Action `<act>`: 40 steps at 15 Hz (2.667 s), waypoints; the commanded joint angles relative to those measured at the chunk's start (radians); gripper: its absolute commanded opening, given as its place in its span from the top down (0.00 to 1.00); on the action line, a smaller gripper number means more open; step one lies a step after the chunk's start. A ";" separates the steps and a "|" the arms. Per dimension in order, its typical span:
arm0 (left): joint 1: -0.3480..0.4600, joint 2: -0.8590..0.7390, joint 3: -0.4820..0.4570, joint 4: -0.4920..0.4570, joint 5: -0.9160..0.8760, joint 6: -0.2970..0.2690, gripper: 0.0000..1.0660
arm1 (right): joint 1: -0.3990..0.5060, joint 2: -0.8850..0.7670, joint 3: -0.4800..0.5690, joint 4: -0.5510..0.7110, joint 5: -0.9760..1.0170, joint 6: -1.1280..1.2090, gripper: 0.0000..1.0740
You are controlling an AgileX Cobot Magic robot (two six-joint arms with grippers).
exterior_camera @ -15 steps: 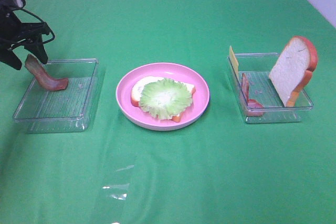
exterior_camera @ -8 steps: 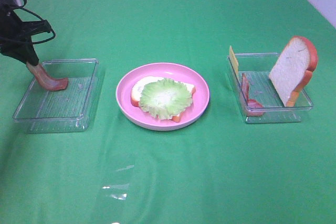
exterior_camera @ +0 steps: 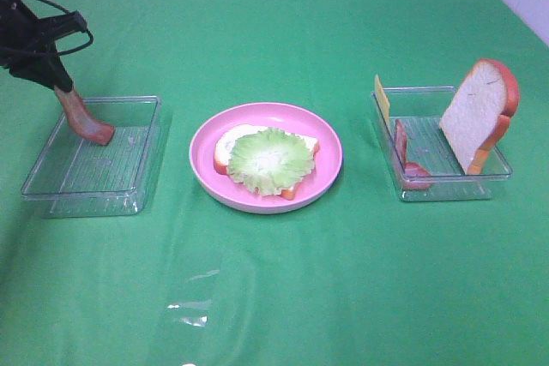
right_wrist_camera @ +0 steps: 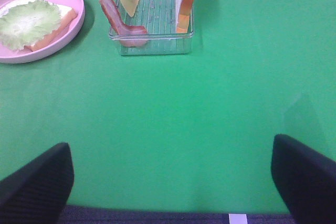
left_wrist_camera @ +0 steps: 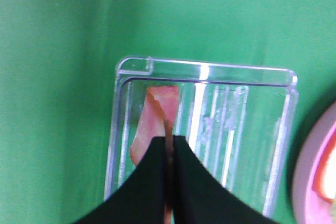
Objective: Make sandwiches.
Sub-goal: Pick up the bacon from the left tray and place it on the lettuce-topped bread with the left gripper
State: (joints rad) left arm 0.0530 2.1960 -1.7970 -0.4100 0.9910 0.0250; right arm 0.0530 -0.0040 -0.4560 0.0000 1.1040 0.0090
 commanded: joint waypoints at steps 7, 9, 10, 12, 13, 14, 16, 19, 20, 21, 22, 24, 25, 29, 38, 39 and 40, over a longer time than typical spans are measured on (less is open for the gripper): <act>-0.153 -0.099 -0.239 -0.100 0.093 0.009 1.00 | -0.005 -0.032 0.001 0.000 -0.002 -0.009 0.09; -0.207 -0.099 -0.268 -0.101 0.078 -0.025 1.00 | -0.005 -0.032 0.001 0.000 -0.002 -0.009 0.09; -0.235 -0.099 -0.268 -0.109 0.068 -0.041 1.00 | -0.005 -0.032 0.001 0.000 -0.002 -0.009 0.09; -0.290 -0.090 -0.268 -0.112 0.062 -0.060 1.00 | -0.005 -0.032 0.001 0.000 -0.002 -0.009 0.09; -0.308 -0.086 -0.268 -0.114 0.062 -0.063 1.00 | -0.005 -0.032 0.001 0.000 -0.002 -0.009 0.09; -0.342 -0.074 -0.267 -0.114 0.062 -0.066 1.00 | -0.005 -0.032 0.001 0.000 -0.002 -0.009 0.09; -0.424 -0.041 -0.267 -0.118 0.052 -0.089 1.00 | -0.005 -0.032 0.001 0.000 -0.002 -0.009 0.09; -0.558 0.017 -0.266 -0.163 0.021 -0.089 1.00 | -0.005 -0.032 0.001 0.000 -0.002 -0.009 0.09; -0.570 0.023 -0.266 -0.178 0.021 -0.089 1.00 | -0.005 -0.032 0.001 0.000 -0.002 -0.009 0.09; -0.588 0.035 -0.266 -0.196 0.021 -0.089 1.00 | -0.005 -0.032 0.001 0.000 -0.002 -0.009 0.09; -0.603 0.041 -0.266 -0.207 0.021 -0.089 1.00 | -0.005 -0.032 0.001 0.000 -0.002 -0.009 0.09; -0.611 0.041 -0.266 -0.211 0.019 -0.089 1.00 | -0.005 -0.032 0.001 0.000 -0.002 -0.009 0.09; -0.611 0.041 -0.266 -0.223 0.021 -0.089 1.00 | -0.005 -0.032 0.001 0.000 -0.002 -0.009 0.09; -0.611 0.063 -0.266 -0.219 0.024 -0.089 1.00 | -0.005 -0.032 0.001 0.000 -0.002 -0.009 0.09; -0.590 0.156 -0.266 0.118 0.081 -0.171 1.00 | -0.005 -0.032 0.001 0.000 -0.002 -0.009 0.09; -0.590 0.164 -0.266 0.142 0.084 -0.171 1.00 | -0.005 -0.032 0.001 0.000 -0.002 -0.009 0.09; -0.590 0.168 -0.266 0.138 0.084 -0.171 1.00 | -0.005 -0.032 0.001 0.000 -0.002 -0.009 0.09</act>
State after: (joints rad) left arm -0.5340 2.3630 -2.0580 -0.2760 1.0690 -0.1380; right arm 0.0530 -0.0040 -0.4560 0.0000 1.1040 0.0090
